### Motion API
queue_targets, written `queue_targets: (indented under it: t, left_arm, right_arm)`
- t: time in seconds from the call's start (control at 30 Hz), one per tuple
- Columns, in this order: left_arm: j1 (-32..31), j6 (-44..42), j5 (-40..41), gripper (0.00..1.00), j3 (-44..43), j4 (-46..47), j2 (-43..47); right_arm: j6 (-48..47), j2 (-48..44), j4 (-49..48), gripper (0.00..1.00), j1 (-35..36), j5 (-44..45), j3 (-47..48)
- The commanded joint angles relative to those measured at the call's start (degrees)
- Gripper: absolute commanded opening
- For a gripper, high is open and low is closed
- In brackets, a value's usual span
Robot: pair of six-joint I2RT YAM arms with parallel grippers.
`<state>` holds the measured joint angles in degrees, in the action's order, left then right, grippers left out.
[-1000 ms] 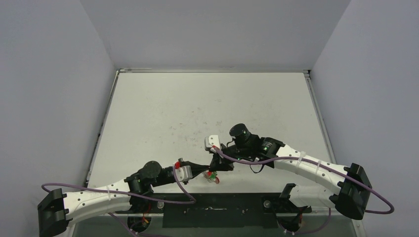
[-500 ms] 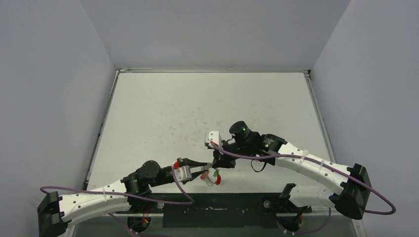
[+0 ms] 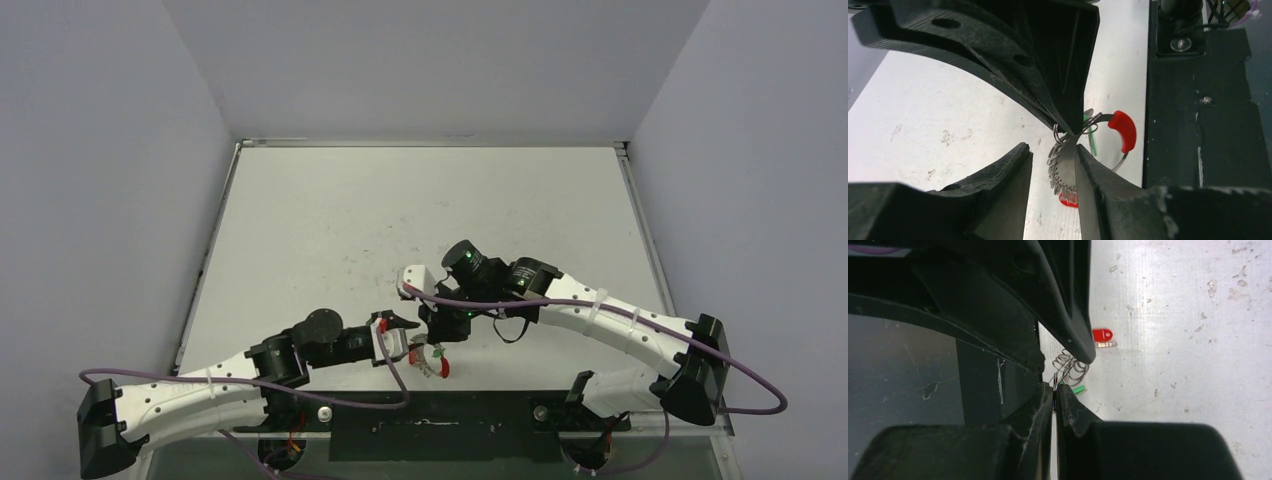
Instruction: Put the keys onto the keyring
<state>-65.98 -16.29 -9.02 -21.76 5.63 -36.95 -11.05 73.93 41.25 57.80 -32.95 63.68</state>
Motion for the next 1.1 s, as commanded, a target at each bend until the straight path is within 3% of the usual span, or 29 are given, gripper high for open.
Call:
queue_targets:
  t: [0.0, 0.23, 0.53, 0.67, 0.77, 0.83, 1.07]
  left_arm:
    - [-0.3, -1.8, -1.3, 0.35, -3.6, -1.2, -3.3]
    - [-0.3, -1.6, -2.9, 0.28, -3.4, 2.6, -6.6]
    - [-0.3, -0.3, -2.2, 0.26, -1.2, 8.2, -5.3]
    - [-0.3, -0.1, -1.6, 0.15, -0.6, 8.7, -4.7]
    - [-0.3, 0.0, -2.1, 0.00, -0.4, 9.2, -4.6]
    - [-0.3, 0.2, -2.3, 0.00, -0.2, 9.7, -4.6]
    - [-0.3, 2.0, -2.3, 0.00, 2.0, 11.5, -3.3]
  right_arm:
    - [1.2, 1.1, 0.5, 0.00, 1.1, -0.6, 3.3]
    - [1.5, 1.9, 0.2, 0.00, 2.0, -0.6, 3.9]
    - [1.8, 2.6, -0.3, 0.00, 2.1, -0.5, 3.6]
    - [1.9, 2.7, -0.4, 0.00, 2.4, -0.5, 3.8]
    - [1.9, 3.0, -0.4, 0.00, 2.5, -0.5, 3.7]
    - [1.8, 3.1, -0.6, 0.00, 2.5, 0.0, 3.5]
    - [1.2, -2.3, -6.9, 0.40, 1.7, 3.1, -1.1]
